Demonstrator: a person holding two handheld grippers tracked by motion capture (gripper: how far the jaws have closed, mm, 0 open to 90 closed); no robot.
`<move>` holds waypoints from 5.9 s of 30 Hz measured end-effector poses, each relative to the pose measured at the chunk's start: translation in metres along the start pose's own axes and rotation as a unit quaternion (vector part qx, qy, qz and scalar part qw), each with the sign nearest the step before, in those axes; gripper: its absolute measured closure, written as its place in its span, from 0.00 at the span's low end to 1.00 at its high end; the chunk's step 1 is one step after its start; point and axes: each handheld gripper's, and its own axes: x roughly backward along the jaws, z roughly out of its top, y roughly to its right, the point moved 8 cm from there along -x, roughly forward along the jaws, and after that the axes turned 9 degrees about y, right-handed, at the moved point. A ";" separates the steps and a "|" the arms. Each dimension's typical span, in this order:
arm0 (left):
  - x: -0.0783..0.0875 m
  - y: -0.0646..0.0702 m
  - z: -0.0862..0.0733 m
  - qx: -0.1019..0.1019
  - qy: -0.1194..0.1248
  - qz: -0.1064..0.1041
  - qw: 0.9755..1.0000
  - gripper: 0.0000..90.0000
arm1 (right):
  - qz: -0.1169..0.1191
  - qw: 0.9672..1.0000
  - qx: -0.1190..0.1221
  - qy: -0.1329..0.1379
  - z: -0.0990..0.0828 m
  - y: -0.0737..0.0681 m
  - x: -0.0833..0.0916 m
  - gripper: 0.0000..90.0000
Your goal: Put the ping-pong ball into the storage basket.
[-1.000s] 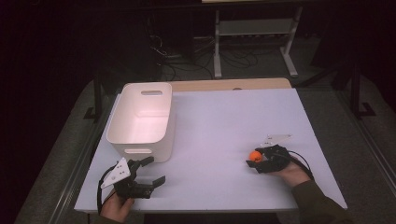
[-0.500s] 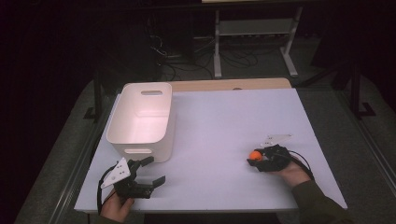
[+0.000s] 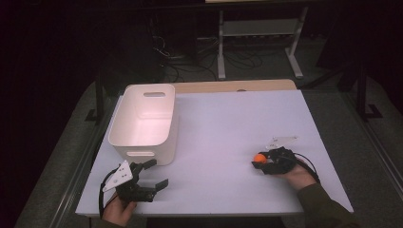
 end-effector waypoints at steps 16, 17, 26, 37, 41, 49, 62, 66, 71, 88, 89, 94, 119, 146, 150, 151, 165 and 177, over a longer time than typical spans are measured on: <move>0.000 0.000 0.000 0.002 -0.001 0.000 1.000 0.15 | 0.006 1.000 -0.009 0.007 0.005 -0.002 0.002 0.55; 0.000 0.000 0.000 0.002 -0.001 0.001 1.000 0.15 | 0.007 1.000 -0.009 0.008 0.006 -0.003 0.003 0.55; 0.000 0.000 0.000 0.002 -0.002 0.001 1.000 0.15 | 0.013 1.000 -0.013 0.012 0.011 -0.007 0.003 0.55; 0.000 0.000 0.000 0.001 -0.002 0.001 1.000 0.15 | 0.020 1.000 -0.012 0.018 0.018 -0.012 0.003 0.55; 0.000 0.000 0.000 0.002 -0.002 0.001 1.000 0.15 | 0.023 0.999 -0.009 0.021 0.022 -0.014 0.002 0.55; 0.000 0.000 0.000 0.001 -0.003 0.001 1.000 0.15 | 0.027 0.999 -0.006 0.023 0.027 -0.018 0.001 0.55; 0.000 0.000 0.000 0.001 -0.003 0.001 1.000 0.15 | 0.036 0.999 0.000 0.029 0.035 -0.024 -0.002 0.55; -0.001 0.000 0.000 0.002 -0.003 0.002 1.000 0.15 | 0.038 0.999 0.003 0.029 0.038 -0.026 -0.003 0.55; -0.001 0.000 0.000 0.002 -0.003 0.002 1.000 0.15 | 0.043 0.999 0.001 0.033 0.042 -0.028 -0.005 0.55; -0.001 0.000 0.000 0.003 -0.003 0.002 1.000 0.15 | 0.063 0.997 0.000 0.040 0.053 -0.037 -0.013 0.55; 0.000 0.000 0.000 0.003 -0.002 0.002 1.000 0.15 | 0.064 0.997 0.001 0.040 0.054 -0.038 -0.013 0.55; 0.000 -0.001 0.000 0.002 -0.002 0.001 1.000 0.15 | 0.069 0.997 0.002 0.042 0.059 -0.042 -0.017 0.55; -0.001 -0.001 0.000 0.006 -0.003 0.002 1.000 0.15 | 0.092 0.995 0.013 0.045 0.076 -0.056 -0.034 0.55; 0.000 -0.001 0.000 0.006 -0.003 0.002 1.000 0.15 | 0.120 0.991 0.035 0.039 0.094 -0.079 -0.058 0.55; 0.000 -0.001 0.000 0.006 -0.003 0.002 1.000 0.15 | 0.122 0.991 0.036 0.039 0.096 -0.081 -0.061 0.55; 0.000 -0.001 0.000 0.006 -0.002 0.002 1.000 0.15 | 0.123 0.991 0.036 0.038 0.097 -0.082 -0.062 0.55; -0.001 -0.001 0.000 0.006 -0.003 0.002 1.000 0.15 | 0.128 0.990 0.041 0.035 0.101 -0.088 -0.071 0.55; -0.001 -0.001 0.000 0.006 -0.003 0.002 1.000 0.15 | 0.136 0.989 0.048 0.033 0.106 -0.096 -0.081 0.55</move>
